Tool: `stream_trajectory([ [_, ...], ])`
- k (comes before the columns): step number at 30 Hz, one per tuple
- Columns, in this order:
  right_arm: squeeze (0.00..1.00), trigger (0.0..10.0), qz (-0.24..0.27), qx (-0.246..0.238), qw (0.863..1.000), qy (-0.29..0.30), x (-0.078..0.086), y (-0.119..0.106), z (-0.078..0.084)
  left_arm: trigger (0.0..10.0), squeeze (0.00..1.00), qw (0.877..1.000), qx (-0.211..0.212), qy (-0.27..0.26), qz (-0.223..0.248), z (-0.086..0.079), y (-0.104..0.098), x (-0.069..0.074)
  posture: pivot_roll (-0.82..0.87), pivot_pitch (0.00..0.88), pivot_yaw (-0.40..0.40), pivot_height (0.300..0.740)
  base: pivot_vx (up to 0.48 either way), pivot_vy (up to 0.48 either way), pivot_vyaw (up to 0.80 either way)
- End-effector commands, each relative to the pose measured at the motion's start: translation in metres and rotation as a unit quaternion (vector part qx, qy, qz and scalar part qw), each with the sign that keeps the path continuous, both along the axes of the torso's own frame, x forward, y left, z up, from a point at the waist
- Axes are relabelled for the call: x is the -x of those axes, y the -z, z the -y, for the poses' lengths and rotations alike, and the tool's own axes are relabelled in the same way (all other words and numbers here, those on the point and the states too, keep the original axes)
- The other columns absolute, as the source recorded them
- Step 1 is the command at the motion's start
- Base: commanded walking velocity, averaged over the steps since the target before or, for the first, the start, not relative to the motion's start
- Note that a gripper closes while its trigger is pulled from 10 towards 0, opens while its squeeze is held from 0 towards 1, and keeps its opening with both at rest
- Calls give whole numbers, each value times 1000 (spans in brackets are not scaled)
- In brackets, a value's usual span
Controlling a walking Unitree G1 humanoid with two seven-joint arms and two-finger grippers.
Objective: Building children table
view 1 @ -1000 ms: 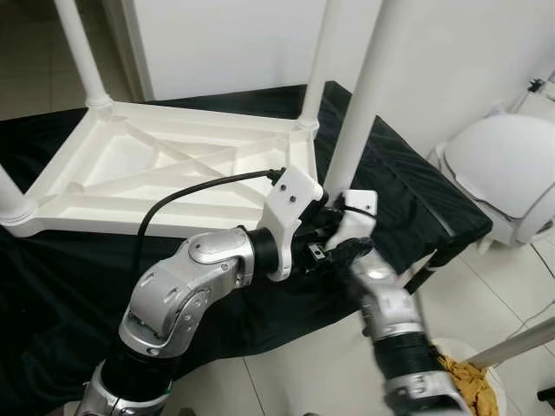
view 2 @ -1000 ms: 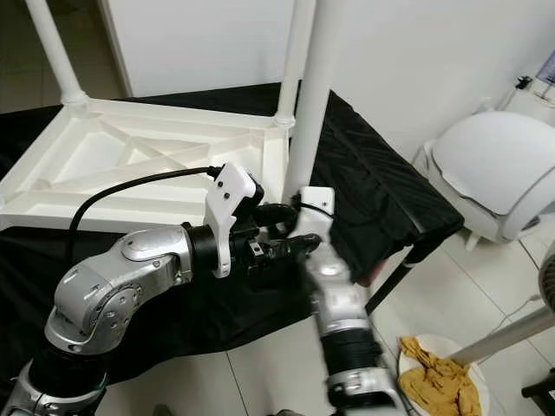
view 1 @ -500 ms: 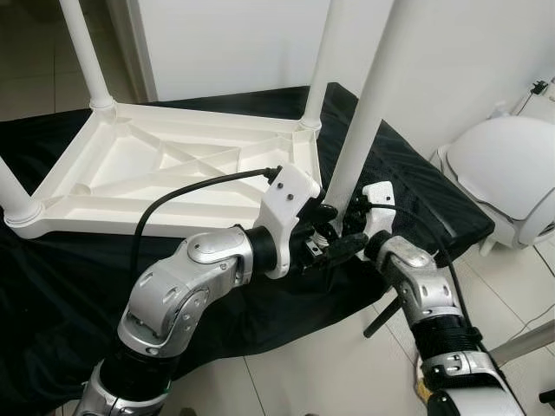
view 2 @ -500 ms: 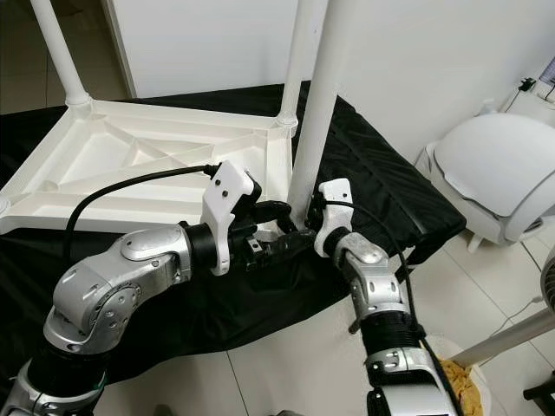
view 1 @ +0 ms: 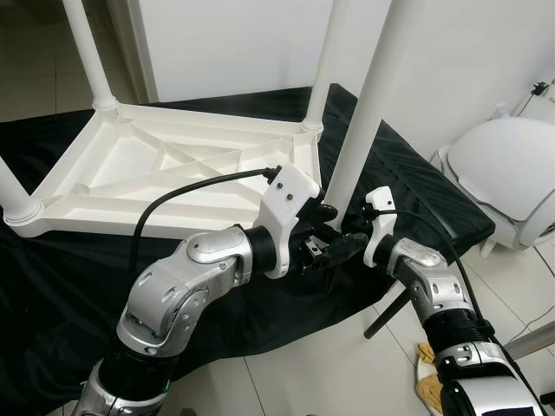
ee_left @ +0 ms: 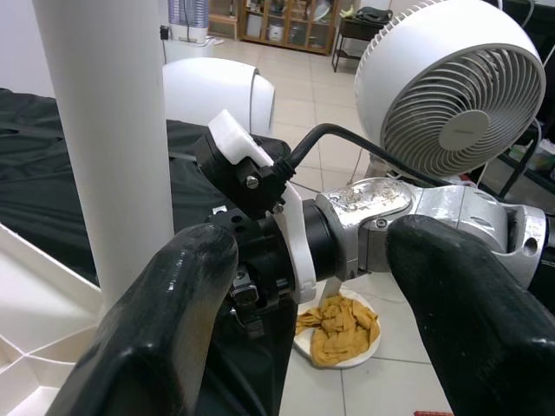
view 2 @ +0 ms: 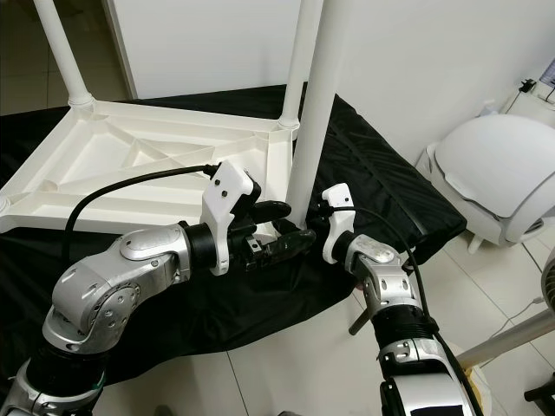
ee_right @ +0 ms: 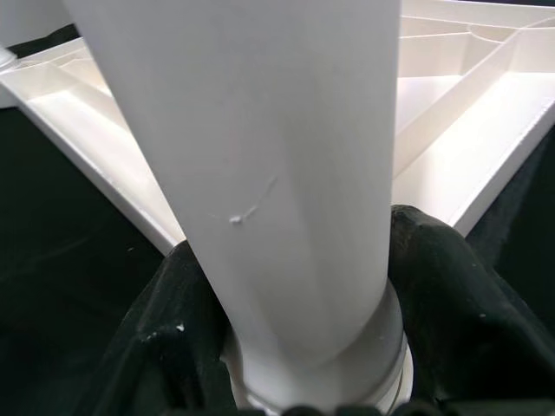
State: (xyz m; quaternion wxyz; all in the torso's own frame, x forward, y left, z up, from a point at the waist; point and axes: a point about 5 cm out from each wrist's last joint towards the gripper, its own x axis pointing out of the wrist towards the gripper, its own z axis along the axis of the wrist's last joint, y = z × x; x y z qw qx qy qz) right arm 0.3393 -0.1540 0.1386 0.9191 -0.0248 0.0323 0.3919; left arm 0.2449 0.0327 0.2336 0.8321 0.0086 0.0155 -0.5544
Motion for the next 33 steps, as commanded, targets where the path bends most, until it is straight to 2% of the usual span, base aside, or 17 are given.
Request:
stream_trajectory([
  [1,0,0,-10,13,1000,-18,1,6,-1,10000,0,1000,1,4,7,2,-4,2,-39,0,-54,740,0,0,0],
  [9,0,0,-14,-4,1000,18,0,9,-2,10000,0,1000,3,5,6,3,-4,2,-44,4,-57,740,0,0,0],
  [15,0,0,-5,-36,995,92,0,8,-14,10000,0,1000,6,7,4,5,-4,4,-51,17,-61,740,0,0,0],
  [17,0,0,-5,-36,995,92,0,8,-14,10000,0,1000,6,7,4,5,-4,4,-51,17,-61,740,0,0,0],
  [18,0,0,-7,-53,989,139,-1,6,-21,10000,0,1000,7,8,3,6,-4,4,-53,27,-63,740,0,0,0],
  [19,0,0,-11,-60,985,160,-2,5,-24,10000,0,1000,8,8,2,6,-4,4,-53,27,-63,740,0,0,0],
  [22,0,0,-16,-71,981,178,-2,5,-26,10000,0,1000,8,8,1,6,-4,4,-54,27,-63,740,0,0,0],
  [26,0,0,-23,-103,957,270,-1,0,-41,10000,0,1000,10,9,-2,6,-3,5,-58,34,-62,740,0,0,0],
  [28,0,0,-28,-106,947,301,2,-1,-47,10000,0,1000,11,9,-3,7,-3,5,-58,37,-61,740,0,0,0],
  [29,0,0,-28,-106,947,301,2,-1,-47,10000,0,1000,11,9,-3,7,-3,5,-58,37,-61,740,0,0,0],
  [31,0,0,-30,-94,936,339,6,0,-52,10000,0,1000,11,10,-4,7,-3,5,-62,41,-61,740,0,0,0],
  [32,0,0,-30,-94,936,339,6,0,-52,10000,0,1000,11,10,-4,7,-3,5,-62,41,-61,740,0,0,0],
  [33,0,0,-30,-89,929,359,9,-1,-55,10000,0,1000,11,11,-4,7,-3,6,-63,44,-60,740,0,0,0],
])
